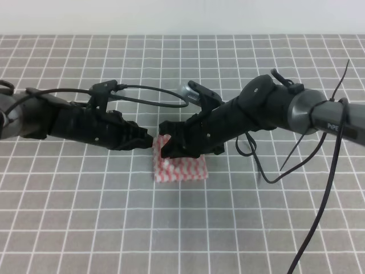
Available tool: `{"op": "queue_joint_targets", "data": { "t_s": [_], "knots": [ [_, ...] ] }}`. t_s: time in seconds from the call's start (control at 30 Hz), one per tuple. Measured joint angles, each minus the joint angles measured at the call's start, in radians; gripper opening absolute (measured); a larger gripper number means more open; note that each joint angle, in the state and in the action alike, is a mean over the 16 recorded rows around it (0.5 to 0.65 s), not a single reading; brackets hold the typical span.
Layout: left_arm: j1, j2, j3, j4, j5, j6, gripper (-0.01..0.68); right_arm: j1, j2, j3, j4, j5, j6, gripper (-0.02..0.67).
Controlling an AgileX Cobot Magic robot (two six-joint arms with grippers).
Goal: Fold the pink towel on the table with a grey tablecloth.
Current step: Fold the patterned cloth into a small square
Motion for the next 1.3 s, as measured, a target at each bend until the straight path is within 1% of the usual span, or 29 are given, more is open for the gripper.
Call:
{"op": "queue_joint_targets", "data": {
  "t_s": [0.4,0.6,0.8,0.97,1.1,1.3],
  "knots": [
    [0.0,0.003,0.0,-0.007,-0.003,0.0,-0.001,0.0,0.002,0.0,0.052,0.031,-0.015,0.1],
    [0.0,0.002,-0.001,-0.017,0.0,0.0,-0.001,-0.003,0.004,-0.004,0.084,0.082,-0.033,0.116],
    [-0.002,0.001,-0.023,-0.03,0.031,-0.001,-0.001,-0.026,0.001,-0.027,0.086,0.169,-0.045,0.098],
    [-0.017,0.0,-0.056,-0.017,0.064,-0.017,-0.001,-0.057,0.0,-0.054,0.032,0.235,-0.026,0.058],
    [-0.046,-0.001,-0.082,0.047,0.086,-0.058,-0.001,-0.081,-0.001,-0.074,-0.042,0.275,0.008,0.026],
    [-0.09,0.0,-0.106,0.192,0.101,-0.173,-0.001,-0.101,-0.003,-0.089,-0.156,0.301,0.061,-0.009]
  ]
}}
